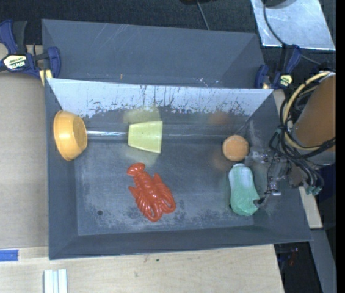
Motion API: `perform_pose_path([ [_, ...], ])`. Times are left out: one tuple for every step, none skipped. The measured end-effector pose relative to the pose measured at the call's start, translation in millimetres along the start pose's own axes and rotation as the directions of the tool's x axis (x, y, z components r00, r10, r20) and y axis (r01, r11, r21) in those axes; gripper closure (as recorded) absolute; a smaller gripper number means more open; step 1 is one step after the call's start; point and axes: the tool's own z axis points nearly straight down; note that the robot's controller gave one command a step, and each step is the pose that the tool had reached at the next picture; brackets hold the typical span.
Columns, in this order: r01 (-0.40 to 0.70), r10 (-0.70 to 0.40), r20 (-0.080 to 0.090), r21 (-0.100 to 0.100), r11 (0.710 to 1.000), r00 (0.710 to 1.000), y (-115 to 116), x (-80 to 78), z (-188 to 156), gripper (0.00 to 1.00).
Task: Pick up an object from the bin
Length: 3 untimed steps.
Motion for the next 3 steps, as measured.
perform_pose_path([
  [0.005,-0.005,0.008,0.002,1.000,1.000,1,-1.9,-5,0.00],
  [0.668,-0.668,0.019,0.003,0.744,0.744,-6,-29.2,88,0.00],
  [0.566,-0.566,0.009,0.008,0.824,0.824,-22,-29.1,20,0.00],
])
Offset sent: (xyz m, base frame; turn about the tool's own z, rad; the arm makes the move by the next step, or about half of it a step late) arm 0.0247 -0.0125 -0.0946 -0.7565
